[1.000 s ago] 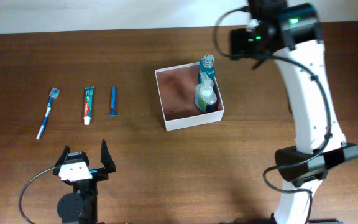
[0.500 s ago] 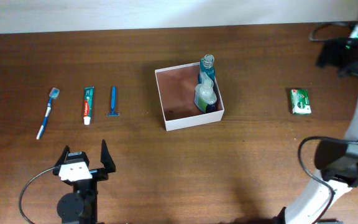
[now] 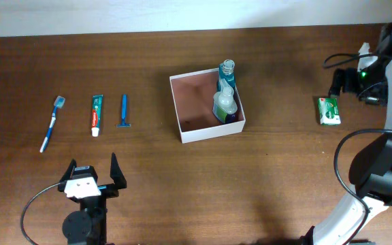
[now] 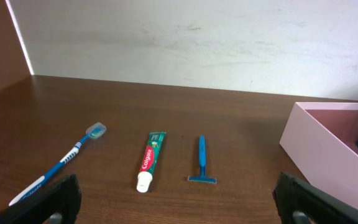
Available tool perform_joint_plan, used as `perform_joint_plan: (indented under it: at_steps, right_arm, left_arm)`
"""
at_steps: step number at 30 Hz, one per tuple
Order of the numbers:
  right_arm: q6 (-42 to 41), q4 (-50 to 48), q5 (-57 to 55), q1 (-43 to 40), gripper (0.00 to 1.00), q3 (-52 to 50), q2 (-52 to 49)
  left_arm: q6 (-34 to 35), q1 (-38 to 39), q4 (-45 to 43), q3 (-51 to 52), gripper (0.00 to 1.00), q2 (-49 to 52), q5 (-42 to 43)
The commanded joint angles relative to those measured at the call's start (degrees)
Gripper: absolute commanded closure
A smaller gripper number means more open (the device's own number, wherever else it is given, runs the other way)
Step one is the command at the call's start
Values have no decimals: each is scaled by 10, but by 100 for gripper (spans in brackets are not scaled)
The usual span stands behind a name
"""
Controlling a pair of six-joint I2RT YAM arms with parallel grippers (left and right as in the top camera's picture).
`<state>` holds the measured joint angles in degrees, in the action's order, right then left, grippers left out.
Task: Pack container
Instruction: 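Move the right gripper over the green Dettol soap pack, then lower and close the right gripper on the Dettol pack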
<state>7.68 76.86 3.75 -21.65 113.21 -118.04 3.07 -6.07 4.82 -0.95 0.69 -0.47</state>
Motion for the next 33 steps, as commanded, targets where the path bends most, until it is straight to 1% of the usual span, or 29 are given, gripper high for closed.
perform_joint_plan:
  at_steps: [1,6,12,21,25,33]
  right_arm:
    - [79,-34,-14,2,3,-33,-4]
    - [133,-102,-14,2,2,-78,-4]
    - [133,-171,-3,3,2,-138,-5]
    - [133,-226,-4,3,1,-228,-5]
    - [133,-246,-3,3,2,-248,-5]
    - [130,-289,5,3,1,-250,-11]
  left_arm:
    - [5,0,-1,4,0,-4,-4]
    - [5,0,-1,4,1,-4,-4]
    - [5,0,-1,4,1,-4,-4]
    - [5,0,-1,4,1,-4,-4]
    - [5,0,-1,4,1,-4,-4]
    - [5,0,-1,4,1,-4,-4]
